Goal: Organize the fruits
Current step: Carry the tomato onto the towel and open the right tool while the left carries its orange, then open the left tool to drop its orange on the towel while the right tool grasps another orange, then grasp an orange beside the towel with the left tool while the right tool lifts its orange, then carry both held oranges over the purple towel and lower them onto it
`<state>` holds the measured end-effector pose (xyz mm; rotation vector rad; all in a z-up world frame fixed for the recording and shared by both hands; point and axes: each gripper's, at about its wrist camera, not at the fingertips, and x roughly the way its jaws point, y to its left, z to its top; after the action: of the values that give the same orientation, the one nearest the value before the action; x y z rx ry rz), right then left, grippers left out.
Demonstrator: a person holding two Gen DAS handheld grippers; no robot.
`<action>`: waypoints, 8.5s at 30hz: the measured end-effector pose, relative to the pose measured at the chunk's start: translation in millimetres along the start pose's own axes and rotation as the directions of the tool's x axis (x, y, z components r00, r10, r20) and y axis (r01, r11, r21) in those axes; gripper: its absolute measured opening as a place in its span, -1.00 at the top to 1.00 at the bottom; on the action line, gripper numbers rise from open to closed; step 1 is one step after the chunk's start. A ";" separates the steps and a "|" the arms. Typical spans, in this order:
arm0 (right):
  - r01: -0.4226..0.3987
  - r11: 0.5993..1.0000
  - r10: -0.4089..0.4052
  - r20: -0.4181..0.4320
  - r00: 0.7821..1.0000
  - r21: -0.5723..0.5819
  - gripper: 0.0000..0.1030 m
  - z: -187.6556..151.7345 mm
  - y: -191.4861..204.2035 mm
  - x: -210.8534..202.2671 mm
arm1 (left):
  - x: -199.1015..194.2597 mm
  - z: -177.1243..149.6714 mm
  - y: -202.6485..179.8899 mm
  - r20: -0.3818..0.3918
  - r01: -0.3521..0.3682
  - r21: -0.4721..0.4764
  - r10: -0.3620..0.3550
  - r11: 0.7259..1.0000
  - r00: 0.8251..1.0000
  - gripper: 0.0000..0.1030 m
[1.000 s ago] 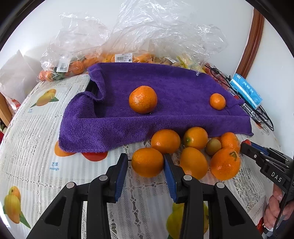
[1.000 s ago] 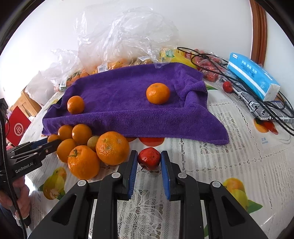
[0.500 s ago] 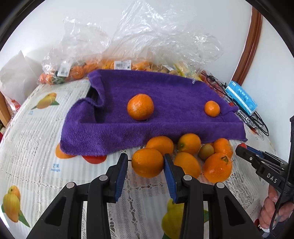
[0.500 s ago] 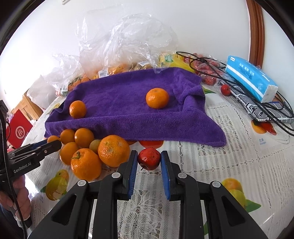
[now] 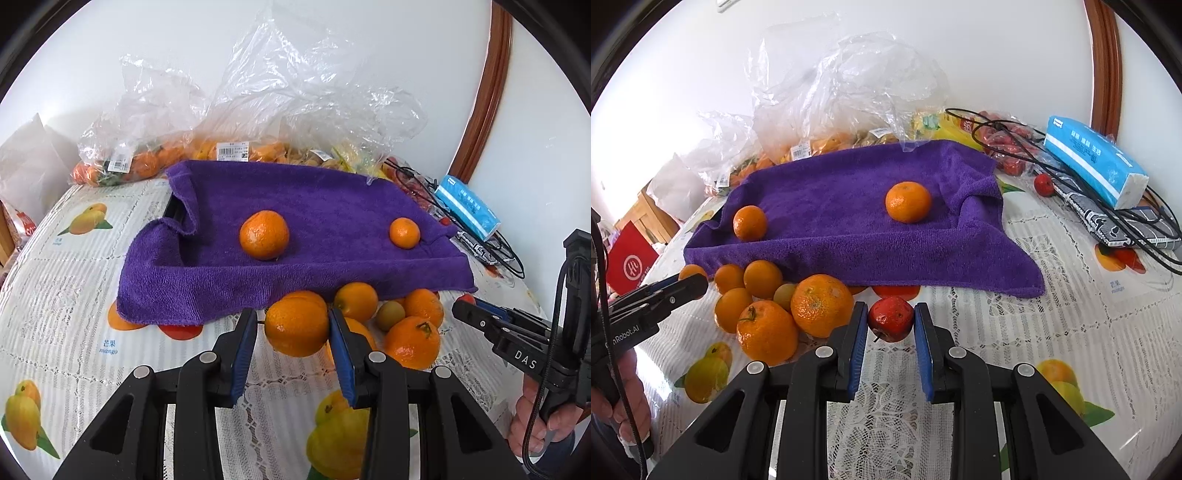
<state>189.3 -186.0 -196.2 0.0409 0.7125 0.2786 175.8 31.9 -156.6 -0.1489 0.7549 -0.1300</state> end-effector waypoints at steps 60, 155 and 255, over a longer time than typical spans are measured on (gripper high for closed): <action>0.059 0.998 -0.060 -0.028 0.998 -0.037 0.52 80.4 13.8 54.8 | 52.0 80.7 46.0 0.013 -0.013 -0.135 0.015 0.991 1.000 0.39; 0.115 0.993 -0.113 -0.092 0.989 0.016 0.15 4.8 -0.7 23.7 | 56.7 7.3 -6.1 -0.114 -0.050 -0.062 0.043 0.997 0.993 0.33; 0.009 1.000 -0.009 0.008 1.000 0.029 0.16 78.4 8.9 45.2 | 29.5 73.8 35.8 0.079 -0.029 -0.122 0.038 0.992 0.996 0.34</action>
<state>270.8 -161.0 -164.5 0.0662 0.7080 0.2591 250.2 68.4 -129.8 -0.2552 0.6839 -0.0459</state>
